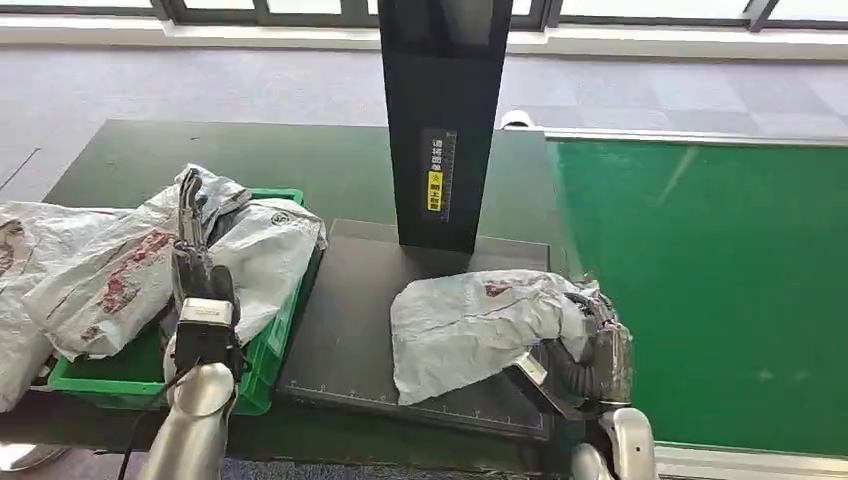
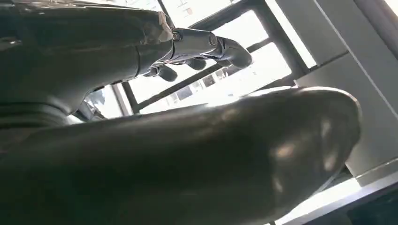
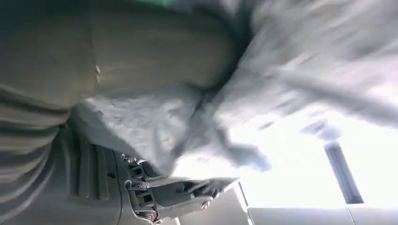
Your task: Moved the parcel from conveyor to table for the left to box.
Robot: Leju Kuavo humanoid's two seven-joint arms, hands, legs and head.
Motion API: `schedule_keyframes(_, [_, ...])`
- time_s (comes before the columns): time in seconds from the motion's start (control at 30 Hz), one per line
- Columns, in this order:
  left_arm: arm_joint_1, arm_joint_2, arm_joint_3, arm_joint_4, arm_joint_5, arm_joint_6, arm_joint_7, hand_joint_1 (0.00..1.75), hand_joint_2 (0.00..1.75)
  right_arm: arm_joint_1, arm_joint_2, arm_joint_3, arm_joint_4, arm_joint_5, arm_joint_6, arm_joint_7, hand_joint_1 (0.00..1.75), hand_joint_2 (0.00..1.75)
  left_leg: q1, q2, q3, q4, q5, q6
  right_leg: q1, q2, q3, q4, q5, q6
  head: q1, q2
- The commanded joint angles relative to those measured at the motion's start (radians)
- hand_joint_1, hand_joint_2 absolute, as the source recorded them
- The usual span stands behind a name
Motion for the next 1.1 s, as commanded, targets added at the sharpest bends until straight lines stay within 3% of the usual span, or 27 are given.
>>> schedule_keyframes(0.03, [-0.084,0.02,-0.03,0.092,-0.046,-0.022,0.03,0.0,0.0,0.056,-0.031,0.113,-0.181,-0.05,0.035,-0.021,0.0,1.75,0.0,0.0,0.0,-0.001,0.0,0.0,0.0,0.0,0.0,-0.001,0.0,-0.001,0.0,0.0])
schedule_keyframes(0.37, [-0.054,0.027,-0.047,0.047,-0.086,-0.018,0.05,0.0,0.0,0.093,-0.022,0.138,-0.283,-0.065,0.066,-0.039,0.0,1.75,0.0,0.002,0.0,-0.001,0.0,0.0,0.0,0.003,-0.001,-0.001,0.0,-0.001,0.0,0.0])
schedule_keyframes(0.4, [-0.043,0.04,-0.061,0.033,-0.112,-0.014,0.051,0.0,0.0,0.098,-0.038,0.171,-0.32,-0.114,0.044,-0.125,0.0,1.75,0.0,0.001,0.0,-0.001,0.0,0.0,0.0,0.003,0.0,-0.001,0.0,-0.001,0.0,0.0])
schedule_keyframes(0.57, [-0.034,0.05,-0.082,0.031,-0.127,-0.029,0.064,0.0,0.0,0.11,-0.059,0.194,-0.331,-0.098,0.047,-0.081,0.0,1.75,0.0,0.001,0.001,-0.001,0.0,0.0,0.0,0.003,0.0,-0.001,0.0,-0.001,0.0,0.0])
schedule_keyframes(1.1, [-0.03,0.048,-0.086,0.032,-0.127,-0.028,0.065,0.0,0.0,0.108,-0.061,0.188,-0.315,-0.101,0.042,-0.082,0.0,1.75,0.0,0.001,0.001,-0.001,0.0,0.0,0.001,0.003,0.001,-0.002,0.0,-0.001,0.0,0.0])
